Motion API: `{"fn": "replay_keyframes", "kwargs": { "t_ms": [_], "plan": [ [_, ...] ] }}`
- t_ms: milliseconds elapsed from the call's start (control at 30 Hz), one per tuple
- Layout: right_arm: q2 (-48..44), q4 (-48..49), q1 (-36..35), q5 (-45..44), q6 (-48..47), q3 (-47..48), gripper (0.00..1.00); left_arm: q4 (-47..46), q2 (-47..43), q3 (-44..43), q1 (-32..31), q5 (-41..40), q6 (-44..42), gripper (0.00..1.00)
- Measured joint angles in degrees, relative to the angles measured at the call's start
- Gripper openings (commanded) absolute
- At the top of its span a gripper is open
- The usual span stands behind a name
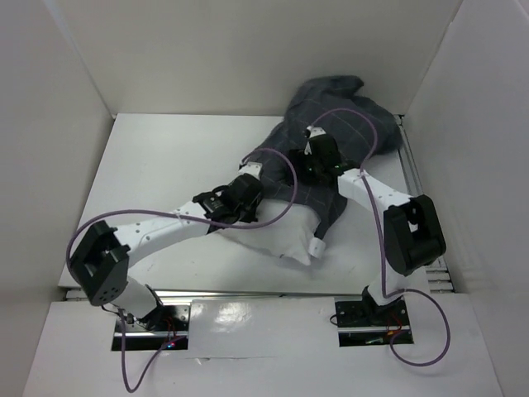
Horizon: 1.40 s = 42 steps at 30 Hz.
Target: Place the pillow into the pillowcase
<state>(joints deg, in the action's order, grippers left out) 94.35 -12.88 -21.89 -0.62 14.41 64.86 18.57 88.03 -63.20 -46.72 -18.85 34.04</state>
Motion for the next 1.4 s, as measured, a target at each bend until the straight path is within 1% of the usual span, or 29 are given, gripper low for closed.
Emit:
{"fn": "replay_keyframes", "kwargs": {
  "t_ms": [100, 167, 300, 367, 400, 433, 467, 567, 667, 733, 800, 867, 933, 967, 1033, 1067, 1133, 1200, 1267, 1400],
  "plan": [
    [2.03, 5.14, -1.49, 4.17, -2.19, 1.03, 1.00, 2.86, -4.26, 1.81, -3.82, -1.22, 1.53, 0.00],
    [1.86, 7.06, -2.12, 5.84, -3.02, 1.03, 1.00, 4.17, -5.40, 1.84, -6.47, -1.68, 2.64, 0.00],
    [-1.33, 7.04, -3.45, 3.89, -3.63, 0.31, 1.00, 5.51, -5.57, 1.75, -9.55, -2.58, 4.07, 0.00],
    [-4.52, 4.83, -3.85, 1.09, -3.52, -0.46, 1.00, 7.02, -5.64, 1.03, -10.01, -3.58, 4.63, 0.34],
    [-6.29, 3.50, -3.91, -0.48, -3.34, -0.70, 1.00, 7.89, -5.68, 0.55, -10.08, -4.15, 5.07, 0.55],
    [-8.55, 1.51, -4.13, -2.38, -3.06, -0.81, 1.00, 9.05, -6.01, -0.09, -10.29, -5.03, 5.42, 0.72],
    [-10.93, -0.46, -4.28, -4.39, -2.78, -0.92, 1.00, 10.29, -6.82, -0.55, -10.43, -5.86, 5.57, 0.99],
    [-18.82, -5.44, -4.48, -8.52, -2.23, -1.09, 1.00, 14.75, -12.24, -0.59, -11.08, -8.74, 8.46, 1.00],
    [-27.34, -9.44, -7.15, -9.70, -2.93, -0.98, 1.00, 19.63, -21.57, 0.83, -11.87, -11.69, 12.87, 1.00],
    [-31.41, -11.58, -12.72, -8.98, -4.63, -0.20, 1.00, 23.91, -28.52, 2.25, -12.15, -14.64, 17.81, 1.00],
    [-32.02, -12.55, -20.20, -7.39, -6.34, 0.68, 1.00, 28.85, -33.94, 3.45, -11.37, -17.09, 22.51, 1.00],
    [-29.81, -13.92, -32.11, -11.10, -7.76, 1.90, 1.00, 33.33, -37.70, 4.35, -9.38, -18.73, 26.67, 1.00],
    [-24.30, -15.19, -44.52, -15.47, -8.96, 3.76, 1.00, 36.50, -39.67, 5.18, -7.13, -20.11, 29.55, 1.00],
    [-20.09, -16.04, -49.99, -17.70, -9.55, 4.74, 1.00, 37.40, -39.98, 5.75, -6.14, -20.50, 30.51, 1.00],
    [-11.54, -17.68, -58.01, -21.55, -10.03, 6.27, 1.00, 38.16, -39.85, 7.17, -3.76, -20.87, 31.12, 1.00],
    [-7.93, -18.80, -60.33, -23.10, -9.94, 6.58, 1.00, 38.25, -39.67, 7.91, -2.29, -20.83, 31.01, 1.00],
    [-1.99, -21.14, -62.55, -26.51, -10.38, 6.60, 1.00, 37.53, -38.91, 9.33, 1.55, -19.96, 30.38, 1.00],
    [1.07, -21.44, -62.31, -30.69, -11.26, 5.81, 1.00, 36.02, -38.84, 10.49, 5.09, -18.43, 28.81, 1.00],
    [1.57, -20.52, -61.68, -34.82, -13.11, 4.35, 1.00, 33.55, -39.50, 11.58, 8.02, -16.41, 26.71, 1.00],
    [1.25, -14.03, -60.96, -41.31, -18.29, 0.87, 1.00, 29.83, -41.22, 13.29, 12.90, -12.55, 23.04, 1.00]
  ]
}}
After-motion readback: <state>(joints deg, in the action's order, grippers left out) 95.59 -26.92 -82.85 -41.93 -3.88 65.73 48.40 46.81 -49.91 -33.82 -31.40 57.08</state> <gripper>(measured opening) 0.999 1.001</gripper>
